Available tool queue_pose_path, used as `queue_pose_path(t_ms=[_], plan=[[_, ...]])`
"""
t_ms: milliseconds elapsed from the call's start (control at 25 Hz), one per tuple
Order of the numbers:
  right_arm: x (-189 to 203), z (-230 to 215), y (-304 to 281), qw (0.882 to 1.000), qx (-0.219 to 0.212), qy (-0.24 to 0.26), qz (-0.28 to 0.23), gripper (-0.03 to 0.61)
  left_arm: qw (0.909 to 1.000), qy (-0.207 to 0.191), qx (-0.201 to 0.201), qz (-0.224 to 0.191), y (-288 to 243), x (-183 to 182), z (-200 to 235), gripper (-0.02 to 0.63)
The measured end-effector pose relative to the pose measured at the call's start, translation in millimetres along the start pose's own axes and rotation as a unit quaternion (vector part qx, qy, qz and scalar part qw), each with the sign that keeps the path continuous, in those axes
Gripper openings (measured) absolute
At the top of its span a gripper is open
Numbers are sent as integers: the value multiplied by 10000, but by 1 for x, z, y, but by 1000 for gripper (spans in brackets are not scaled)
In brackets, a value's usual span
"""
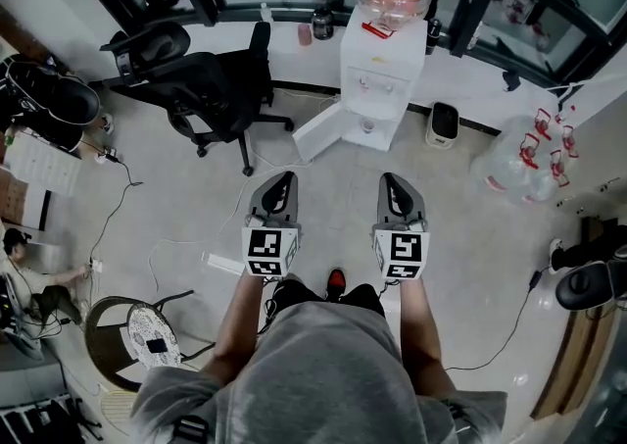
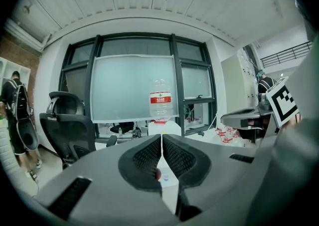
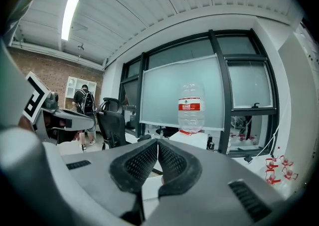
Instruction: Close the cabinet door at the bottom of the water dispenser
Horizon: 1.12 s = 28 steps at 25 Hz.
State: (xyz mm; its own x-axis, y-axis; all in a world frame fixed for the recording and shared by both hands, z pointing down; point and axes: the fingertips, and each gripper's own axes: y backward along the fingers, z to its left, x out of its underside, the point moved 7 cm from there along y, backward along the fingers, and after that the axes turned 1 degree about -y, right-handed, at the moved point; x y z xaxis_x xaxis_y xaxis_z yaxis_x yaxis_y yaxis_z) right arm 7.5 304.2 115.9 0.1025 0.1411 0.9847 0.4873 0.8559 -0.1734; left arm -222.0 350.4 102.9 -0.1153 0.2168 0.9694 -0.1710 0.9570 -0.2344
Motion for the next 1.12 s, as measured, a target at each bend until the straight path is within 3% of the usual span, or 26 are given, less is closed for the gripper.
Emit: queue_pose_path(t_ms=[400, 680, 1120], plan=[[-3, -8, -51, 9999, -73, -42, 74, 21, 10000, 16, -6, 88, -42, -6, 23, 29], [5, -10, -111, 9997, 85, -98, 189, 21, 9996, 47, 174, 218, -100, 3, 63, 29], [53, -22, -242, 9959, 379, -472, 671, 21, 9952, 185, 572, 771, -234, 57, 127, 29]])
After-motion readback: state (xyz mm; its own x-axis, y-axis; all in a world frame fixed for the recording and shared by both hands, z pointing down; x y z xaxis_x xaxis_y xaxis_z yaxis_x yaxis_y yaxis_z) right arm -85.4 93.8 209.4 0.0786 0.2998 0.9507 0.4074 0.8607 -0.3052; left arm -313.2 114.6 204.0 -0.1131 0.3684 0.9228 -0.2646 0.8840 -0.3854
